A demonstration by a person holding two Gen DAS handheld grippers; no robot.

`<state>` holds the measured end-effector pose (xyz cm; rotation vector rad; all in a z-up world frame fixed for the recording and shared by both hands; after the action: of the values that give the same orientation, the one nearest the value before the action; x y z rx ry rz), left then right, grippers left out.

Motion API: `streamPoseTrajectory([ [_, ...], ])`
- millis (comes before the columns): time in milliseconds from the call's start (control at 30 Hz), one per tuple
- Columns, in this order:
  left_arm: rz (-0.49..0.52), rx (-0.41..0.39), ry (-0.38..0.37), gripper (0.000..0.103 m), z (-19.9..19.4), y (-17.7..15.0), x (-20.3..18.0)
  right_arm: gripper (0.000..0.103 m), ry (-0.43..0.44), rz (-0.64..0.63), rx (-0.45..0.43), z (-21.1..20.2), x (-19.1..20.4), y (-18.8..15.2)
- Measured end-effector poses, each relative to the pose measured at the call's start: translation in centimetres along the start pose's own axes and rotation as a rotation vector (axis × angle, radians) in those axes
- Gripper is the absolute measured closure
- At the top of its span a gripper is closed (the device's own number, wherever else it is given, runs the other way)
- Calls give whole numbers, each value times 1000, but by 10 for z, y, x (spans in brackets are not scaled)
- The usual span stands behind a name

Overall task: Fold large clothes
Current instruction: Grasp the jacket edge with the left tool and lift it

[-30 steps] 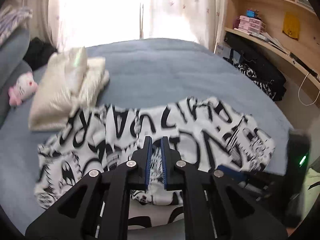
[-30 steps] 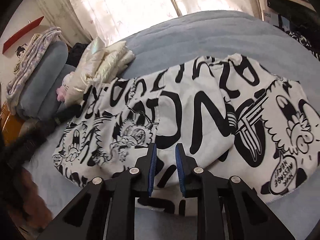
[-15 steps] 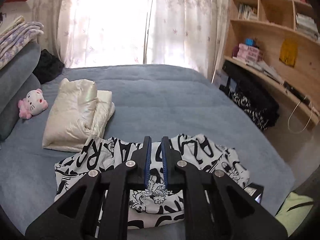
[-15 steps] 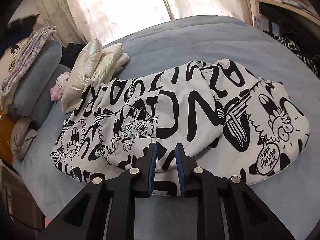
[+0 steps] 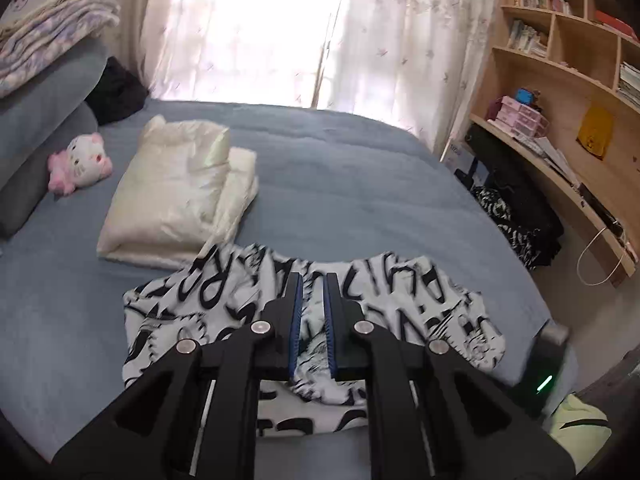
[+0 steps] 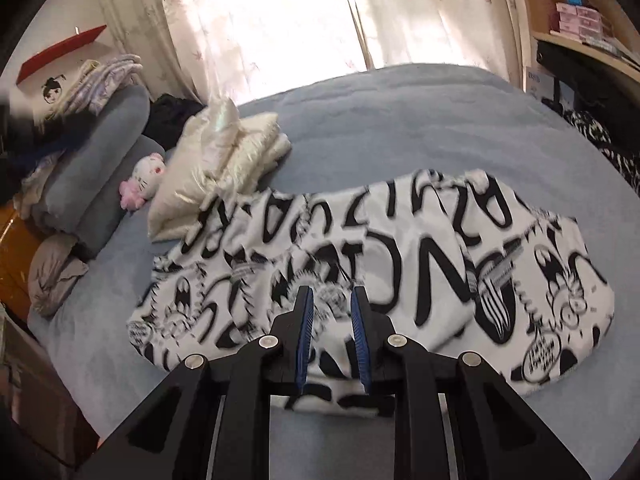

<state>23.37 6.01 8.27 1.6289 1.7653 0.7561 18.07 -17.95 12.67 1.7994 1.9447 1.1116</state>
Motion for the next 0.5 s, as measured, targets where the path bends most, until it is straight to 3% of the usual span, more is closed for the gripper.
streamPoseTrajectory([
  [67,4,1,-2,94,8,-15,14,84,8,-16,-14,1,5,12],
  [133,-7,10,14,85,18,-36,35,84,19,-26,-25,3,8,23],
  [200,-50,24,18,67,28,-59,55,84,23,-33,-32,6,8,32],
  [233,-80,39,24,64,34,-72,67,84,22,-35,-35,8,7,35],
  [500,-209,206,16,62,82,-177,122,84,21,-18,-24,43,-14,35],
])
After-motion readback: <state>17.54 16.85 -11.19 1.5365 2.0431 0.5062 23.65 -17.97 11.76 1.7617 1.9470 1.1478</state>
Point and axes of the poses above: each gripper's, at about its wrist camera, not at the fingertips, and z roughly the way its jaws point, x to its left, y to its top, the point moved 7 cm from there along z, roughly the way its jaws point, and after that the axes turned 12 degrees about y, right-handed, at the moved point
